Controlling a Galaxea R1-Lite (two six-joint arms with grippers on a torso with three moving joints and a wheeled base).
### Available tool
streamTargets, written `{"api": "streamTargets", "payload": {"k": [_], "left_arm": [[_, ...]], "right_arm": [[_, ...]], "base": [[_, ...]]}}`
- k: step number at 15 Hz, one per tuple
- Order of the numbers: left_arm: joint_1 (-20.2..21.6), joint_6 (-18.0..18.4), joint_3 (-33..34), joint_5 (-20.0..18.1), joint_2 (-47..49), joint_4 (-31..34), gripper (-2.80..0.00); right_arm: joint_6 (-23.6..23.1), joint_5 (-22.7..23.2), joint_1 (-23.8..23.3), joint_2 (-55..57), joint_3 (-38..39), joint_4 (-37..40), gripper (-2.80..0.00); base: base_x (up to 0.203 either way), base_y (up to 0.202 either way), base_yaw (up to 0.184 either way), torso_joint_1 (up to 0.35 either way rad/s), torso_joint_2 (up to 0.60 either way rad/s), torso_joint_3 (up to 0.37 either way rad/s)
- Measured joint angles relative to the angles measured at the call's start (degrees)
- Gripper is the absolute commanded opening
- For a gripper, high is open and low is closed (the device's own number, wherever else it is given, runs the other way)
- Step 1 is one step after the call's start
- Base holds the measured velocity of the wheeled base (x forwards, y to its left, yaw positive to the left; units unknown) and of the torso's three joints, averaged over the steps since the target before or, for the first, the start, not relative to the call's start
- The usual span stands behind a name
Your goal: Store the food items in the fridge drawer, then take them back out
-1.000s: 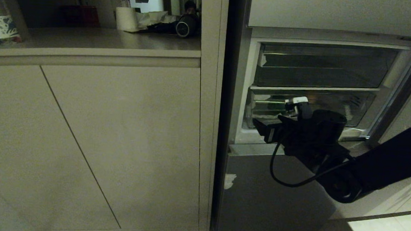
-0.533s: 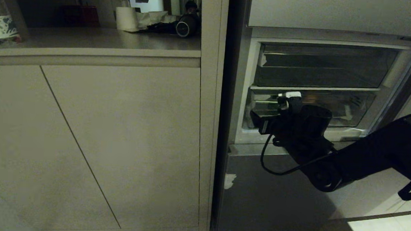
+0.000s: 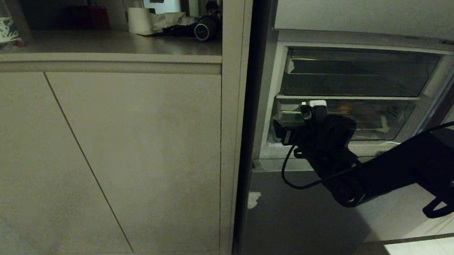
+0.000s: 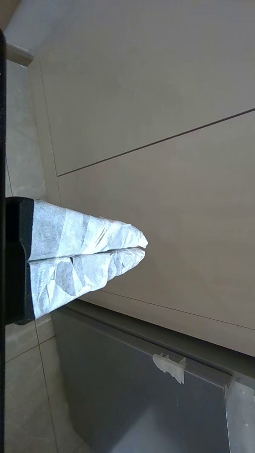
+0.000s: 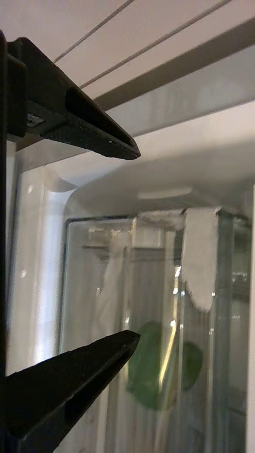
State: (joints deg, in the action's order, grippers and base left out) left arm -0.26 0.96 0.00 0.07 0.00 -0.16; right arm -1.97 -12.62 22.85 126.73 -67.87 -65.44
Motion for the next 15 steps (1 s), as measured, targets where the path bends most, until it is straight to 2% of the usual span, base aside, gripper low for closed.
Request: {"api": "streamTargets", "payload": {"k": [15], "left_arm": [[-0.01,0.0,0.0,0.0,0.0,0.0,-2.8]], "right_arm": [[-0.11,-0.06,-0.22,1.84,-4.89,1.06,0.0]], "base": [[0.0,0.0,0.0,0.0,0.0,0.0]]}}
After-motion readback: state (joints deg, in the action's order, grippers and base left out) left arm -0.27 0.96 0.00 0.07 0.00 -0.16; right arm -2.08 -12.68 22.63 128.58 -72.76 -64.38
